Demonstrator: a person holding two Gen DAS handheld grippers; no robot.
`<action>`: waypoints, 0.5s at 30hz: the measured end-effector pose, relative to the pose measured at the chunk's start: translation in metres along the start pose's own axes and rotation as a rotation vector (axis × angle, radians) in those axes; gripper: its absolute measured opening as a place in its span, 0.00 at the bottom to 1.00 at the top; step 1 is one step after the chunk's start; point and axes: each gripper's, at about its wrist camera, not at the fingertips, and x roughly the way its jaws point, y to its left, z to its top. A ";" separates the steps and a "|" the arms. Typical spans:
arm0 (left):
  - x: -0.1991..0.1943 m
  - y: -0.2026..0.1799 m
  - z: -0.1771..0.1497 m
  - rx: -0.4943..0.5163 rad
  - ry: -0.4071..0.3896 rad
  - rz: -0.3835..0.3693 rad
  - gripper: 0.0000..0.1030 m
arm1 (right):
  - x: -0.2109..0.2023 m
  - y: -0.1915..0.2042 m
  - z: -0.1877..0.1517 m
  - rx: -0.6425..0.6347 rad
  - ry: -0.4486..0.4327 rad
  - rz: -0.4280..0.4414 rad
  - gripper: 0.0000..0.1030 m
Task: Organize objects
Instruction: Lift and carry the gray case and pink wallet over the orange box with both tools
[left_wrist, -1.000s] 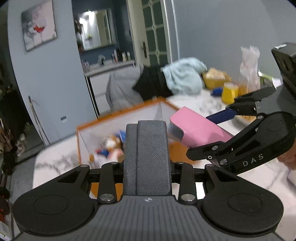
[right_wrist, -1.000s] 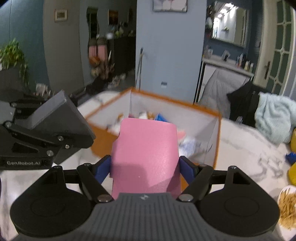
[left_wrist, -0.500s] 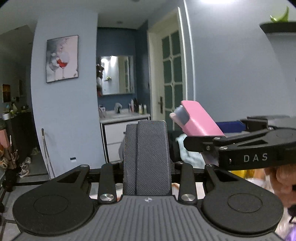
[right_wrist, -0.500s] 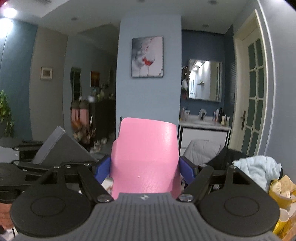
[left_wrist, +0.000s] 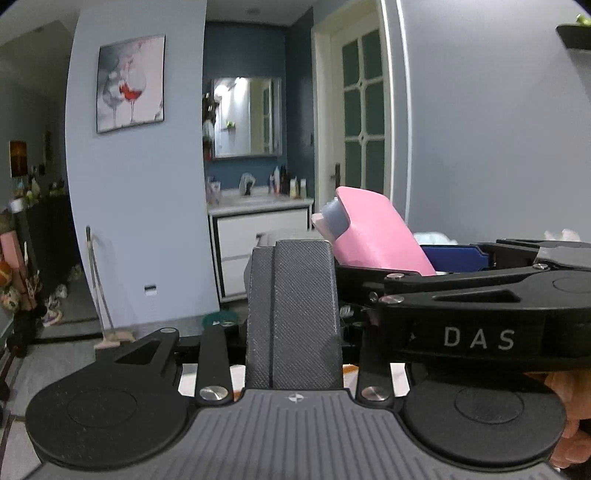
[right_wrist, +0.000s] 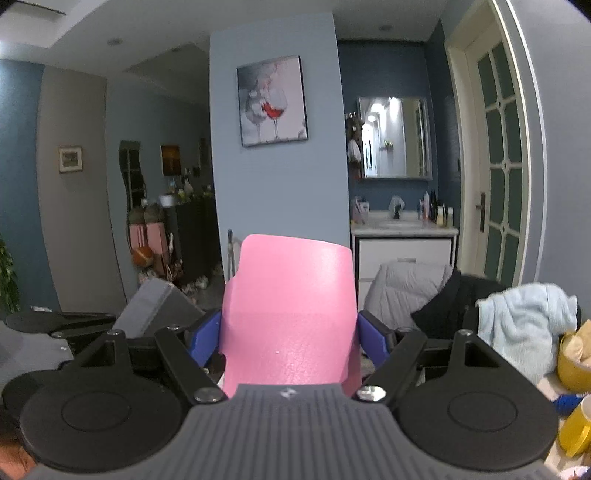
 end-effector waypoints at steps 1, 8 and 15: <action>0.003 0.001 -0.004 -0.004 0.013 0.003 0.38 | 0.007 -0.001 -0.005 -0.001 0.016 -0.006 0.76; 0.040 0.014 -0.030 -0.031 0.126 0.025 0.38 | 0.046 -0.010 -0.045 0.014 0.125 -0.038 0.76; 0.061 0.017 -0.057 -0.023 0.213 0.047 0.38 | 0.079 -0.021 -0.077 0.025 0.224 -0.054 0.76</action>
